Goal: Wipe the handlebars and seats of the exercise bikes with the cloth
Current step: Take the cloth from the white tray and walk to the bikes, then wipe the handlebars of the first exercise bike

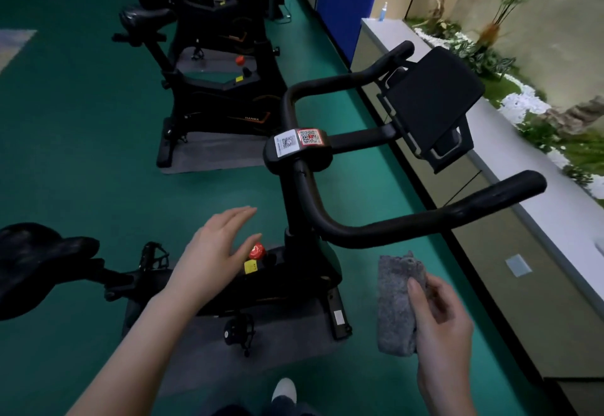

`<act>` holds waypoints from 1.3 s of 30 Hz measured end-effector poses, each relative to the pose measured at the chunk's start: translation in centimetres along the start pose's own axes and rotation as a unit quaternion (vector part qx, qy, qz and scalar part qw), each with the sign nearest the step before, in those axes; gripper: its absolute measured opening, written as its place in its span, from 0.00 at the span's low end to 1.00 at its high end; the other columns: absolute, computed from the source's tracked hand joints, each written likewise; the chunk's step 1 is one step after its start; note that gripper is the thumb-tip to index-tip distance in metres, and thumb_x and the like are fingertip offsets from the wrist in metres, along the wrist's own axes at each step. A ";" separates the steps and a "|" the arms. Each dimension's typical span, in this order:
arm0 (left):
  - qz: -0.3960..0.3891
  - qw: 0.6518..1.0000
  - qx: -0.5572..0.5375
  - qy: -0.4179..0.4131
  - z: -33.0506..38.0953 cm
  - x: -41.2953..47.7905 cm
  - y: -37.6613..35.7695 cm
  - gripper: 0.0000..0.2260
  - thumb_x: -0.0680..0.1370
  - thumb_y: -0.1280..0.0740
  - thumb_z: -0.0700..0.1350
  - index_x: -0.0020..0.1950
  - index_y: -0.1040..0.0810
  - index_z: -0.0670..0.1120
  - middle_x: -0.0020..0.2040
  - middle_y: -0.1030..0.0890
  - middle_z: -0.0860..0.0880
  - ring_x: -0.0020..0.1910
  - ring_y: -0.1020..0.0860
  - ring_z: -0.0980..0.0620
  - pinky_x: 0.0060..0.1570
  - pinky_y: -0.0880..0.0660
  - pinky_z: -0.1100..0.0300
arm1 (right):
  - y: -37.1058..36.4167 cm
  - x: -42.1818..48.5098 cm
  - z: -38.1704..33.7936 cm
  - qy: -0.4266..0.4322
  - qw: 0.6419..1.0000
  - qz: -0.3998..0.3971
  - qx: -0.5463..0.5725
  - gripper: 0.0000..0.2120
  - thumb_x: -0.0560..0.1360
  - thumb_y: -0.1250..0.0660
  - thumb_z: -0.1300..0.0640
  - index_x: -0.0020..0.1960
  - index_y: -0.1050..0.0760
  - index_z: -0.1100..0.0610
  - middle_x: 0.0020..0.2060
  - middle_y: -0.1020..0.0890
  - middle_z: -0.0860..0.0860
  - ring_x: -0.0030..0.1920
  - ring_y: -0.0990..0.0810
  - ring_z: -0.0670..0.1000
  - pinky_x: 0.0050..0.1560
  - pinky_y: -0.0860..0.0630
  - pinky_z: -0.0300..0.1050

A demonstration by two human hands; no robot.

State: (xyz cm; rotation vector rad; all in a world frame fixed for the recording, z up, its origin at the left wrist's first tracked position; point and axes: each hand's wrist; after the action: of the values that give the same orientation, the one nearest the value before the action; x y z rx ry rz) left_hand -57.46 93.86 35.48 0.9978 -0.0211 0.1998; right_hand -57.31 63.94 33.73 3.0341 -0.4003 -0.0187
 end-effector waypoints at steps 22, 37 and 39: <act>-0.111 0.913 -0.049 -0.390 -4.1 20.3 2.8 0.22 0.79 0.37 0.49 0.72 0.32 0.45 0.71 0.31 0.48 0.70 0.35 0.47 0.66 0.36 0.47 | -15.9 -4.4 -7.8 0.065 0.865 0.486 -0.107 0.02 0.75 0.34 0.50 0.46 0.22 0.44 0.42 0.20 0.43 0.47 0.21 0.47 0.50 0.21 0.51; -0.112 0.884 -0.159 -0.424 -4.8 22.5 0.1 0.20 0.78 0.35 0.49 0.70 0.29 0.48 0.70 0.30 0.51 0.66 0.33 0.51 0.64 0.40 0.56 | -30.1 5.9 -8.1 0.032 0.844 0.375 -0.382 0.08 0.74 0.33 0.56 0.52 0.21 0.56 0.46 0.22 0.51 0.44 0.23 0.51 0.41 0.35 0.41; -0.111 0.884 -0.166 -0.423 -4.9 22.5 -0.1 0.20 0.78 0.35 0.50 0.70 0.29 0.48 0.70 0.30 0.52 0.66 0.33 0.51 0.64 0.40 0.56 | -30.7 6.0 -7.6 0.031 0.823 0.367 -0.432 0.11 0.74 0.33 0.56 0.55 0.21 0.57 0.47 0.23 0.52 0.42 0.23 0.54 0.39 0.37 0.41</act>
State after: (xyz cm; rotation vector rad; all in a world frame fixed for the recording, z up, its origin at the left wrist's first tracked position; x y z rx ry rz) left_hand -35.72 101.42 35.16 0.6701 -0.7164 -0.4547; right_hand -43.43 92.55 38.74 1.8390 -1.1463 -0.0381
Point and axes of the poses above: each hand's wrist, its own x-axis towards the middle knuckle, its own y-axis out of the back of the hand, z = x × y
